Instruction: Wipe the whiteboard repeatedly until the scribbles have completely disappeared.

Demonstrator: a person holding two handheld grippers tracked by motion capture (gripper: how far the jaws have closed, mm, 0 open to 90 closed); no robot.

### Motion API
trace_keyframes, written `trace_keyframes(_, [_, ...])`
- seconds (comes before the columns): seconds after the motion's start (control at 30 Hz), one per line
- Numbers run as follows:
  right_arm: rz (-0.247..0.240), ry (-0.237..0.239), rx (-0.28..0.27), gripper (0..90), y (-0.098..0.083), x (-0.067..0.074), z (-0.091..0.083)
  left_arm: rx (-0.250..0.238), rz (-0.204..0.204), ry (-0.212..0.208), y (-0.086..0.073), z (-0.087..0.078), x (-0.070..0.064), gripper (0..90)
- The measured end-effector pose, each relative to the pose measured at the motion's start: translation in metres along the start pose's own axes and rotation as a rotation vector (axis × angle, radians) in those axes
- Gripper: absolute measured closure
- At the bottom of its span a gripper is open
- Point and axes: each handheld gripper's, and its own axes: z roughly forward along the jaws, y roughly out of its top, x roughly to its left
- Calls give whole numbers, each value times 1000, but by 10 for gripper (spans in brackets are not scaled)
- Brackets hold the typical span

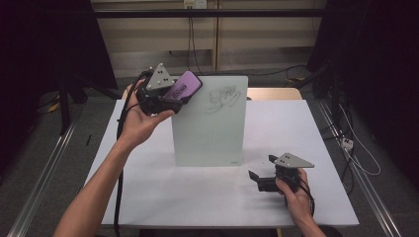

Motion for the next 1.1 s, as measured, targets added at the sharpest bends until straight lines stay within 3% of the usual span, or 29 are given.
trace_keyframes(0.57, [-1,1,0,55,0,0,0,12,13,-26,5,12,-8,408])
trace_keyframes(1.1, [-4,1,-2,55,0,0,-1,55,80,-79,7,37,-39,407])
